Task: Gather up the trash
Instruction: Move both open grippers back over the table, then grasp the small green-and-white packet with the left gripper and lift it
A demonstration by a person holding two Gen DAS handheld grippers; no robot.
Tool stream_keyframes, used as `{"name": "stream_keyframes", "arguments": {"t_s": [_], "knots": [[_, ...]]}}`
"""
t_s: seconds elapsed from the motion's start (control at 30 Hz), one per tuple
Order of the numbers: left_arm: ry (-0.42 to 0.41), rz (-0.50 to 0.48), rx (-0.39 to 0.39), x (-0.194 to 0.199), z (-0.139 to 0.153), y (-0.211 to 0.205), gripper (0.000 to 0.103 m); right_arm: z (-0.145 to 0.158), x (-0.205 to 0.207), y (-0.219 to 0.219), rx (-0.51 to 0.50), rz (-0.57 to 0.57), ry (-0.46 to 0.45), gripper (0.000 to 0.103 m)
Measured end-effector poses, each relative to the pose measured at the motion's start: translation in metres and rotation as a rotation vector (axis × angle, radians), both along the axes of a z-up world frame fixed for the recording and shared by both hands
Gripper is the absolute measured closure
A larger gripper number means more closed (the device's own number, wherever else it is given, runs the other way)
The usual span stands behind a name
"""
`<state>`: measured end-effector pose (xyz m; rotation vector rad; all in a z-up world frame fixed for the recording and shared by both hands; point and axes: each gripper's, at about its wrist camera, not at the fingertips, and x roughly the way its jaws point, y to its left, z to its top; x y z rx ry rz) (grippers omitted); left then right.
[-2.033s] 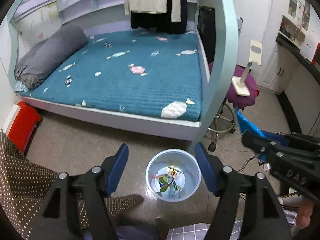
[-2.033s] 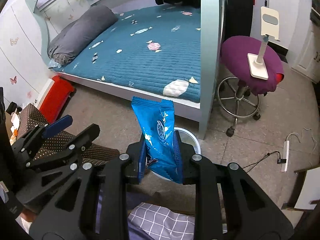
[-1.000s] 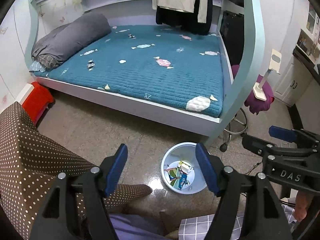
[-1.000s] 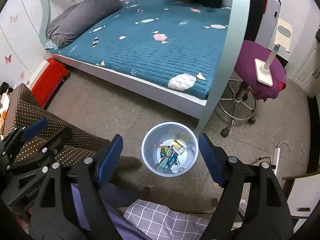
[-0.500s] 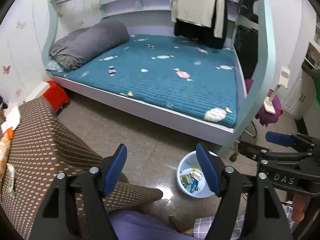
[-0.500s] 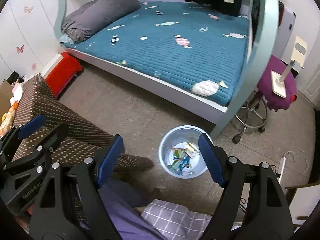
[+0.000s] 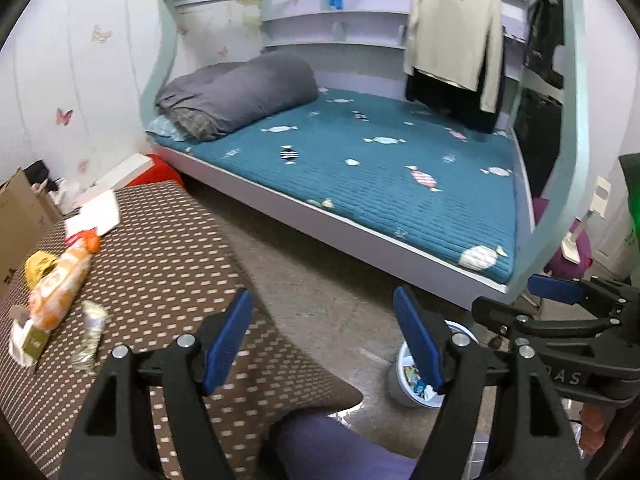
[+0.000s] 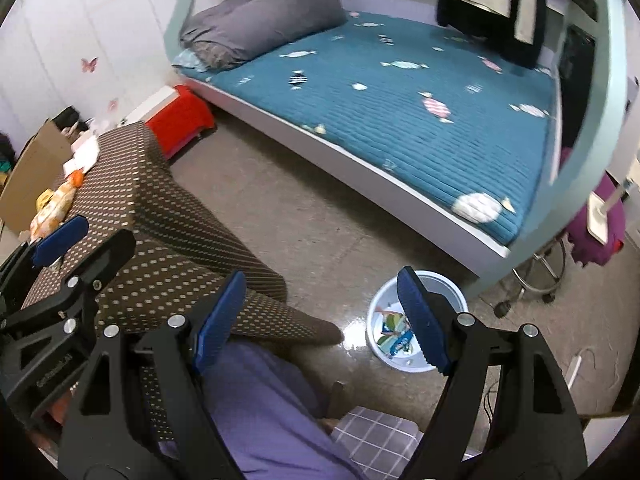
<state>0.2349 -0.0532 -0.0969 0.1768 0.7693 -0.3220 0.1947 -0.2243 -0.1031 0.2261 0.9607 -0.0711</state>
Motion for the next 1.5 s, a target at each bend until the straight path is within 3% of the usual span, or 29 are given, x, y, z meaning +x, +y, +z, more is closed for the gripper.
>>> {"name": "stream_keyframes", "arguments": {"t_s": [0.5, 0.9, 1.1, 1.27, 1.33, 1.5], "knots": [[-0.002, 0.156, 0.005, 0.007, 0.004, 0.097, 0.029, 0.007, 0.025, 0.090, -0.028, 0.167, -0.002, 0.023], [0.064, 0.293, 0.013, 0.025, -0.014, 0.176, 0.026, 0.000, 0.049, 0.149, -0.065, 0.279, 0.025, 0.023], [0.095, 0.296, 0.038, 0.036, -0.025, 0.190, 0.026, -0.003, 0.060, 0.168, -0.077, 0.311, 0.034, 0.023], [0.142, 0.280, 0.076, 0.044, -0.039, 0.190, 0.051, -0.003, 0.064, 0.175, -0.081, 0.329, 0.033, 0.023], [0.136, 0.271, 0.067, 0.043, -0.038, 0.191, 0.083, -0.003, 0.065, 0.178, -0.086, 0.332, 0.032, 0.023], [0.102, 0.261, 0.032, 0.035, -0.032, 0.195, 0.087, 0.001, 0.069, 0.185, -0.096, 0.344, 0.025, 0.023]]}}
